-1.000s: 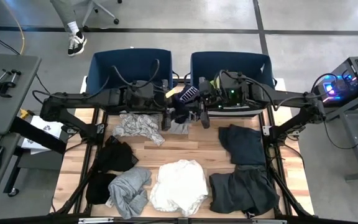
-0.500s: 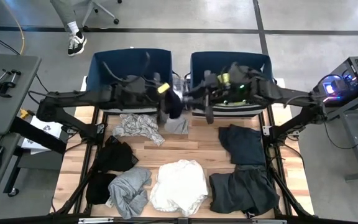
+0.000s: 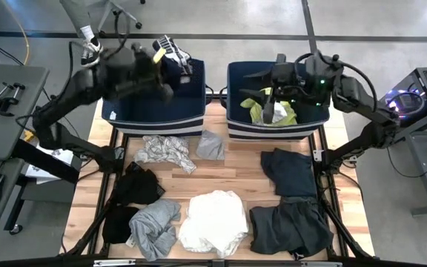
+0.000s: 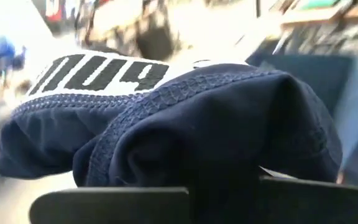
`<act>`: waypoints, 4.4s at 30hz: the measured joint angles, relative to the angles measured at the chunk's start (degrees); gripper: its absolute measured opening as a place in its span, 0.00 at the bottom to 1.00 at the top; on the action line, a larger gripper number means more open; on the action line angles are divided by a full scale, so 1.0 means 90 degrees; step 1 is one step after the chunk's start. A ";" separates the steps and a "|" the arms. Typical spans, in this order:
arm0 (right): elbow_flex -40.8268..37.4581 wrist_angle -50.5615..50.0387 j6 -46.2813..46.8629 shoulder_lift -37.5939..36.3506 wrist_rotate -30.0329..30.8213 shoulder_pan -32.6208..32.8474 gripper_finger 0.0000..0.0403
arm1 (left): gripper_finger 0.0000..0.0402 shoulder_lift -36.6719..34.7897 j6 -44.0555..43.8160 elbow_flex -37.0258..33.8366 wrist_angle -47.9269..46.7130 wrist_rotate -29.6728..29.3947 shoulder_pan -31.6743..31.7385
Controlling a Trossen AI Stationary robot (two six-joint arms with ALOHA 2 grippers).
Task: Sort clothes
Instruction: Put the dark blue boxer into the left blue laundry bin, then put the black pants into the left blue laundry bin
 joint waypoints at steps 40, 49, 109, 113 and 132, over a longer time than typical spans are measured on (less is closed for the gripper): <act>0.0000 -0.1827 0.1333 0.0265 0.0544 0.0301 0.44 | 0.55 0.1821 -0.0756 -0.1553 -0.3542 0.3037 0.3422; 0.0000 -0.1802 0.1329 0.0280 0.0537 0.0312 0.44 | 0.53 -0.0003 -0.0962 -0.1060 -0.2762 0.3254 0.3075; -0.7894 0.1421 0.5446 0.0863 -0.2529 0.5280 0.04 | 0.51 -0.1520 -0.1110 -0.2663 0.0505 0.3166 0.0656; -0.7451 0.0842 0.5737 0.0488 -0.2069 0.4948 0.03 | 0.49 -0.1520 -0.0800 -0.2663 0.0730 0.3168 0.0451; -0.3316 -0.1734 0.3367 -0.0502 -0.0136 0.2135 0.00 | 0.45 -0.0828 -0.0162 -0.2651 0.3574 0.4274 -0.0483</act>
